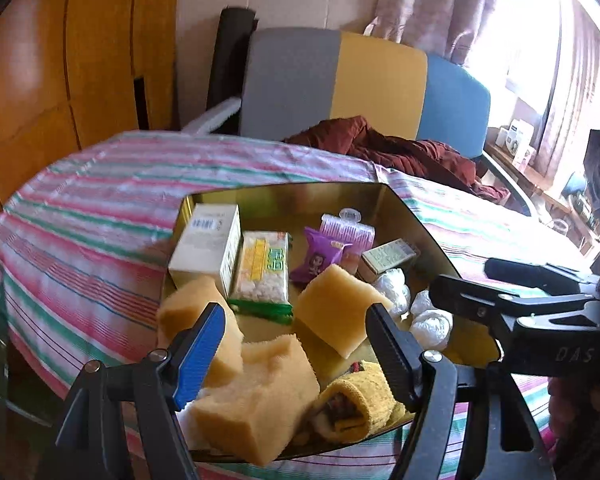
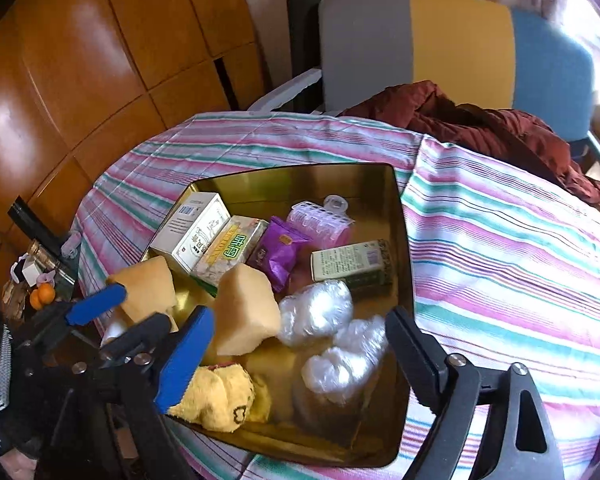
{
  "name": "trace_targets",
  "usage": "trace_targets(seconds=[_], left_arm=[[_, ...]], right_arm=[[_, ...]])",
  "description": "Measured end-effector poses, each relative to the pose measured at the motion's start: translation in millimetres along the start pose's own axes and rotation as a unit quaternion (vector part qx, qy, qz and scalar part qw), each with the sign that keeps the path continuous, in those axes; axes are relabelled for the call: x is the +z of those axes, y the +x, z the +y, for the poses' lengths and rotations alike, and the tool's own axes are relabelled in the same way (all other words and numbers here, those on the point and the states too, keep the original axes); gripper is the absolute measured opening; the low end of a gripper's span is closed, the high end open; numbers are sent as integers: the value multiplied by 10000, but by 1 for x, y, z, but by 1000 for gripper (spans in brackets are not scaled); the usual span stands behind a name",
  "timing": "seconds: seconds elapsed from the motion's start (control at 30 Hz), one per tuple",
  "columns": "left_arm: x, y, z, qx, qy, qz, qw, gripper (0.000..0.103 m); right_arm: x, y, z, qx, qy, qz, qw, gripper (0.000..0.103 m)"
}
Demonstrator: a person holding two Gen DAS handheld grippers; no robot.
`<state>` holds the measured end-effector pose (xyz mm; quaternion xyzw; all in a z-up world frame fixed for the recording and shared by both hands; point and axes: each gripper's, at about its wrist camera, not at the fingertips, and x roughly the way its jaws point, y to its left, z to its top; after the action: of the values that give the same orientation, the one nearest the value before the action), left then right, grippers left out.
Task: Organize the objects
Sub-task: 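Move both tools from the gold tray back toward the last cracker pack and purple packet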
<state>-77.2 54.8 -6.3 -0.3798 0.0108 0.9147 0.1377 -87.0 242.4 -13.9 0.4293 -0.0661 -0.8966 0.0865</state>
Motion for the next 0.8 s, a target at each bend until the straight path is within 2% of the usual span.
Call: trace_targets(seconds=[0.13,0.53,0.8], left_arm=[[-1,-6,-7,73,127,-87,9999,74],[-11,-19,-21,70,360,-167,9992,74],[-12,-29,-35,-99,604,-282,9977,74]], right_arm=[[-6,-12,-1,-187,39,-144,9997,103],[-28,-34,-13,-778,67,-266,9966,103],[-40,-48,-36,-1080,230,-277,9935,103]])
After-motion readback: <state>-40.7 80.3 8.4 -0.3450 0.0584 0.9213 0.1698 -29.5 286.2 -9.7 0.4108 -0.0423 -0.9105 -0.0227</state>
